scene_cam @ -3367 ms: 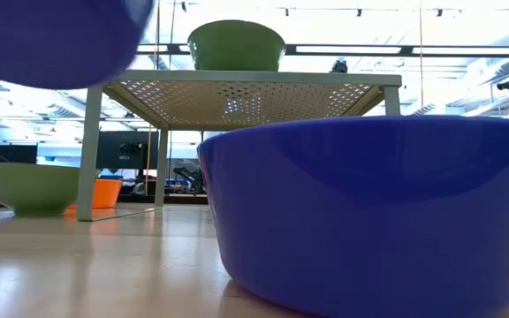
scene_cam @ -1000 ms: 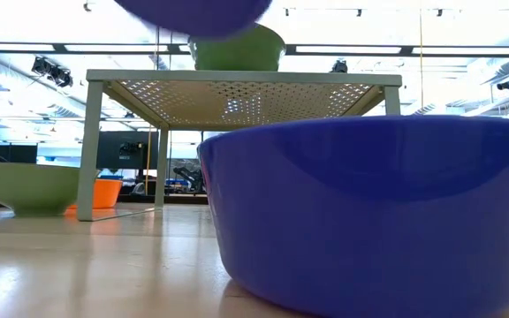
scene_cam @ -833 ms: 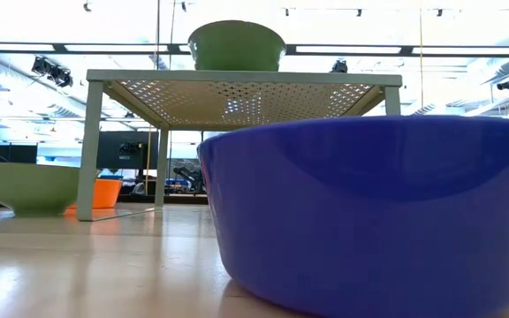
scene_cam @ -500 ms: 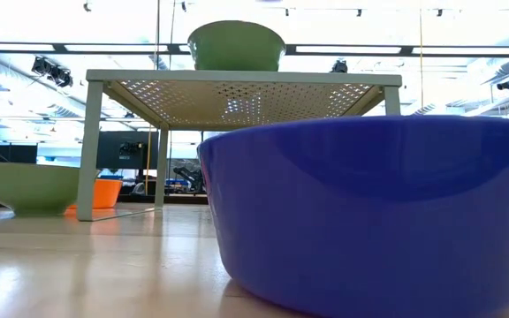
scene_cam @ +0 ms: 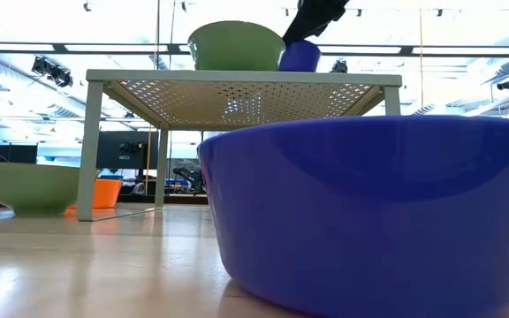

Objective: Pick & Place Mini bowls
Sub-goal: Stack the blue bowl on top of the blue bowl on the shelf

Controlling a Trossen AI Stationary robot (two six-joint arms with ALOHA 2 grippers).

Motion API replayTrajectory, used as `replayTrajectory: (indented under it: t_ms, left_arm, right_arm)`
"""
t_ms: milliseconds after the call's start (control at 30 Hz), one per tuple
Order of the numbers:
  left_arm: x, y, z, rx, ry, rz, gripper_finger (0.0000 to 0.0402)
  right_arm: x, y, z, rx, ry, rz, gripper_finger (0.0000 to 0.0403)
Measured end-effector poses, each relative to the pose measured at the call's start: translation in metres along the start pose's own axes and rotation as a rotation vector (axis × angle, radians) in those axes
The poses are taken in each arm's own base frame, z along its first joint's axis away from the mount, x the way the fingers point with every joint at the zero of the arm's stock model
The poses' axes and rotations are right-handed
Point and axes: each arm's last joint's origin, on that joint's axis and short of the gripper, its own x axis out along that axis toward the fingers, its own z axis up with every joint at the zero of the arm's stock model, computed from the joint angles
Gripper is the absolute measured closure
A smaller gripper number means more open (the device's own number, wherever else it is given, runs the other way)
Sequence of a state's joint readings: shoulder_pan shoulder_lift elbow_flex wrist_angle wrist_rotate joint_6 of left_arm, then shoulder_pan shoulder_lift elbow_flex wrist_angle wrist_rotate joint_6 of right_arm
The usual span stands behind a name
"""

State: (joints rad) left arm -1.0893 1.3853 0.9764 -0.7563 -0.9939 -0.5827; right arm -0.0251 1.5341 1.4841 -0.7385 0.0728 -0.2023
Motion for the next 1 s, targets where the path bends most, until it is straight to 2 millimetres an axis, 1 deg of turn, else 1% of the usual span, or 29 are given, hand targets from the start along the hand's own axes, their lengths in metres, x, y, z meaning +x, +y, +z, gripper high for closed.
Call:
replayTrajectory:
  t_ms: [133,200,367,600,733,900,1000]
  left_arm:
    - [0.0,0.0,0.0,-0.001,0.0,-0.001,0.0287]
    - [0.0,0.0,0.0,-0.003,0.0,-0.002,0.0287]
    - [0.0,0.0,0.0,-0.009,0.001,-0.003,0.0287]
    - [0.0,0.0,0.0,-0.009,0.001,-0.003,0.0287]
    - [0.0,0.0,0.0,-0.009,0.001,-0.003,0.0287]
    - [0.0,0.0,0.0,-0.009,0.001,-0.003,0.0287]
    - [0.0,0.0,0.0,-0.008,0.001,-0.003,0.0287]
  right_arm:
    - [0.004,0.007,-0.002,0.016,0.032,0.043,0.0401]
    - [0.007,0.009,-0.004,0.016,0.061,0.027,0.0401]
    - [0.009,0.007,-0.005,0.044,0.067,0.01,0.0401]
    - [0.018,0.01,-0.016,0.06,0.111,0.014,0.04]
    - [0.021,0.011,-0.019,0.088,0.127,0.014,0.0386]
    - [0.022,0.01,-0.016,0.097,0.092,0.009,0.0359]
    - [0.022,0.01,-0.014,0.109,0.072,0.005,0.0336]
